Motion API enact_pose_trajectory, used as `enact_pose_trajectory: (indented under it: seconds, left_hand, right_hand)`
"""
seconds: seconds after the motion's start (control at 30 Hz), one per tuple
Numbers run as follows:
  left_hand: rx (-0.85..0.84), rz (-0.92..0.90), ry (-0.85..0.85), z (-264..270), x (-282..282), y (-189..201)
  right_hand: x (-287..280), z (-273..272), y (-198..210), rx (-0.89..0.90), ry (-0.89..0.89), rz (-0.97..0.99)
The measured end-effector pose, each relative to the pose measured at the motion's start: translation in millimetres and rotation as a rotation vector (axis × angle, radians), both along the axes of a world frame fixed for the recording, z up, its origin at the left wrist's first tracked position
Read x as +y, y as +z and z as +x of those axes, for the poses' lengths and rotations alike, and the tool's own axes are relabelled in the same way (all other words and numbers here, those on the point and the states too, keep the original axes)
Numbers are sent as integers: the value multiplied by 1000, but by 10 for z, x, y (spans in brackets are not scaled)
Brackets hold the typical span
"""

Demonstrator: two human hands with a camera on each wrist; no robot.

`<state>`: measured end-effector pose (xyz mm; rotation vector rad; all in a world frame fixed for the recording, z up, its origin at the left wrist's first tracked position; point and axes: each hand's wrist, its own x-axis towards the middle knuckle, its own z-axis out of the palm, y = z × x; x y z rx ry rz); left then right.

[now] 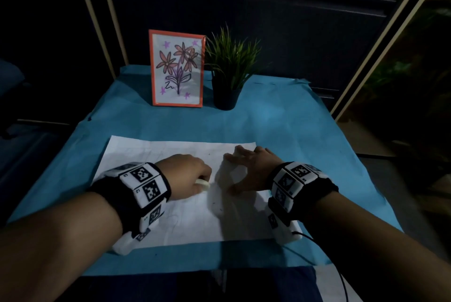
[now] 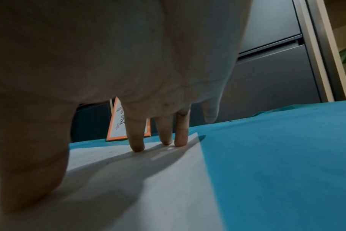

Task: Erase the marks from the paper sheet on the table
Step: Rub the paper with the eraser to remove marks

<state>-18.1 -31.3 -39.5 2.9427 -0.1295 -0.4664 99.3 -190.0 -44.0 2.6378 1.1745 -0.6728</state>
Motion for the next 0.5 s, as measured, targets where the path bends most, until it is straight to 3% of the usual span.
enact_pose_trajectory:
  seconds: [0.23,0.37,0.5]
  left_hand:
    - [71,71,-93,-56,-63,25]
    - [-13,38,-13,-11,-27,11]
    - [15,73,-102,-99,-109,-13]
  right_hand:
    - [2,-1,-16,-11,4,3]
    - [2,11,-23,-8,4,14]
    - [-22,4,-49,-7,-2,34]
